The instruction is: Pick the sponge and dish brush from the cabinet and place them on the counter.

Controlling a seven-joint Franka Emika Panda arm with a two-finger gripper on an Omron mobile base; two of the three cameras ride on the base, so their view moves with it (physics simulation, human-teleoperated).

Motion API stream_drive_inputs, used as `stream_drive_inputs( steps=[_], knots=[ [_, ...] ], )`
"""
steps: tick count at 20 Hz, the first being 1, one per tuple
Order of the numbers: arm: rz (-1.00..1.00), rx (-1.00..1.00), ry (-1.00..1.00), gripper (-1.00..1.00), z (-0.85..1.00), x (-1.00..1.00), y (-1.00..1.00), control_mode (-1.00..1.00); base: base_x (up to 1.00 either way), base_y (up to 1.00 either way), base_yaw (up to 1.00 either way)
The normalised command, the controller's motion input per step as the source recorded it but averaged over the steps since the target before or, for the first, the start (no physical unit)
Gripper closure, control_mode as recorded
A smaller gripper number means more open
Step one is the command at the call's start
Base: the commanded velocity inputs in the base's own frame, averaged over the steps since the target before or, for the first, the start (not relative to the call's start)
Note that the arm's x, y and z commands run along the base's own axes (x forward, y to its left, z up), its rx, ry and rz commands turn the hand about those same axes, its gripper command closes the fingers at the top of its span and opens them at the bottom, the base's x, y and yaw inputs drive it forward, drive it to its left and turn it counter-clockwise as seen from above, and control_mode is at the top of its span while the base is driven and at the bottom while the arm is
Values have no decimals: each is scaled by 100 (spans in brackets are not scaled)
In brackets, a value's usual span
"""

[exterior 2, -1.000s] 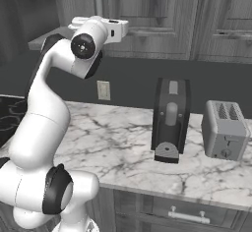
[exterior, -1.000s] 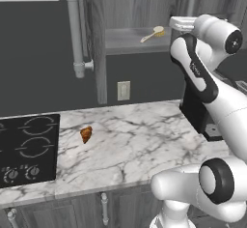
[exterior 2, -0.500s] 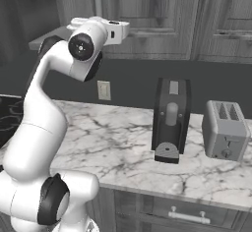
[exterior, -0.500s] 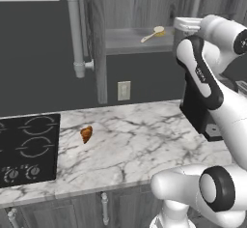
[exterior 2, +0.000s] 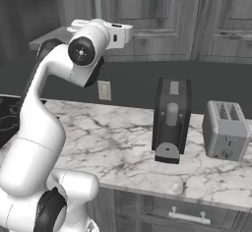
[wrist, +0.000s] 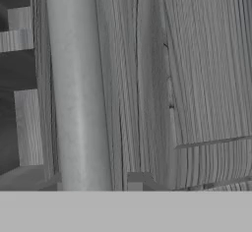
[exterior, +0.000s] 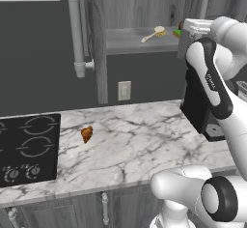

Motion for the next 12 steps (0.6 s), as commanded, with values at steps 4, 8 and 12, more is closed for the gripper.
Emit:
stream_drive_inputs(
  steps=[4, 8, 12],
  knots=[
    [0, 4, 4, 100, 45, -58, -54, -100, 0, 0, 0],
    [0, 4, 6, 100, 46, -58, -53, -100, 0, 0, 0],
    [-1, 4, 7, 100, 45, -56, -54, -100, 0, 0, 0]
  ],
)
